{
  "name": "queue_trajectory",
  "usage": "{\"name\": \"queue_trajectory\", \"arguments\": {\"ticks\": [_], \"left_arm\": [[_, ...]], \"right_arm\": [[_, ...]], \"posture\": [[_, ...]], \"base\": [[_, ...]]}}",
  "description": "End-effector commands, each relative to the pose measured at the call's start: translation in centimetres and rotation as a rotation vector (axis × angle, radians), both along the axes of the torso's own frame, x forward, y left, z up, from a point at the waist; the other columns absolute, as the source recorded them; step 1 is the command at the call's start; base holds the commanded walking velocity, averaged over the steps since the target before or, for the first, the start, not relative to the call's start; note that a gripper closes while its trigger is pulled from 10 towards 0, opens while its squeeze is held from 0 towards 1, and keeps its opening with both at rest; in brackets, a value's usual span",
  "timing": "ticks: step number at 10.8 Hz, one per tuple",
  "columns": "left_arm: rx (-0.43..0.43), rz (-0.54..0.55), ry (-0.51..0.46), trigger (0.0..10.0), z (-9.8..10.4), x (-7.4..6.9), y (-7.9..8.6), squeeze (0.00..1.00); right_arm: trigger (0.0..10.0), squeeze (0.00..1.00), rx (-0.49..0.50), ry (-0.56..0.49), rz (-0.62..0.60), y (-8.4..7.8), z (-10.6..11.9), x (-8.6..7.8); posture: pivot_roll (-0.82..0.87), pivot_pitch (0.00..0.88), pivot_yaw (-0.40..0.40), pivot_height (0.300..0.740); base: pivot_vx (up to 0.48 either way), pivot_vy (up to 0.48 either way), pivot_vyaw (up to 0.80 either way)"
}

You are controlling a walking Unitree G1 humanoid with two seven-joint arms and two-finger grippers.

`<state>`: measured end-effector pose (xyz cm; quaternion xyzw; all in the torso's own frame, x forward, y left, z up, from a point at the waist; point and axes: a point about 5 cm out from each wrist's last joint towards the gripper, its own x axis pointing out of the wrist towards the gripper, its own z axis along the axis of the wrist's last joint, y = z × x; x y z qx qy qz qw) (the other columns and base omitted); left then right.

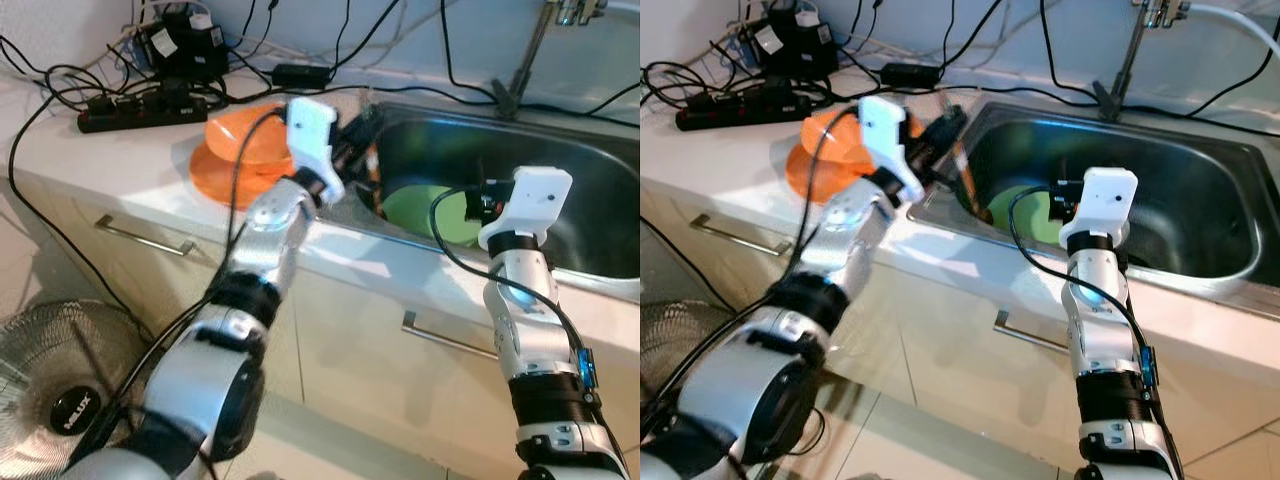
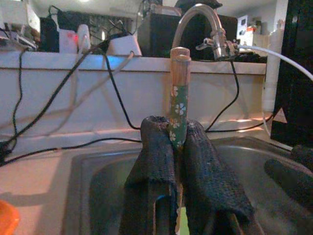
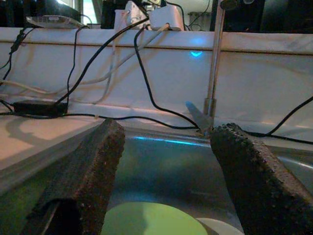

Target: Kitchen organization

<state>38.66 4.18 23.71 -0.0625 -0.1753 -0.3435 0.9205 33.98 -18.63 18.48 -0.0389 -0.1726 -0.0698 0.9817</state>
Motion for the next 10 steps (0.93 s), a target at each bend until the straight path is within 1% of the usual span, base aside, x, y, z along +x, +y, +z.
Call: {"name": "queue_trajectory", "arguments": {"ticks": [1,3,4,5,6,10], "left_arm": [[-0.010,0.000,-0.020,10.0,0.8,0.1,-0.1,0.00],[-0.001,0.013,-0.007,10.0,0.2,0.2,-0.1,0.00],[0.008,0.034,-0.005,10.0,0.0,0.3,0.1,0.00],[0.014,0.042,-0.003,10.0,0.0,0.4,0.3,0.00],[0.021,0.048,-0.005,10.0,0.0,0.5,0.4,0.00],[0.021,0.082,-0.014,10.0,0.0,0.6,0.9,0.00]], "right_arm": [[10.0,0.00,-0.008,-0.012,-0.004,-0.1,0.4,-0.2],[10.0,0.00,0.020,-0.005,0.010,0.2,0.4,0.1],[10.0,0.00,0.036,-0.003,0.025,0.5,0.6,0.3],[10.0,0.00,0.021,-0.005,0.033,0.8,0.6,0.4],[10.0,0.00,0.039,0.005,0.041,1.0,0.5,0.5],[10.0,0.00,0.049,0.014,0.066,1.6,0.3,0.6]], "posture": [[0.08,0.062,0.041,0.740],[0.08,0.064,0.038,0.740],[0.09,0.067,0.035,0.740],[0.09,0.064,0.035,0.740],[0.10,0.062,0.035,0.740],[0.10,0.057,0.032,0.740]], "base": [[0.000,0.000,0.00],[0.000,0.000,0.00],[0.000,0.000,-0.80],[0.000,0.000,-0.80],[0.000,0.000,0.00],[0.000,0.000,-0.80]]}}
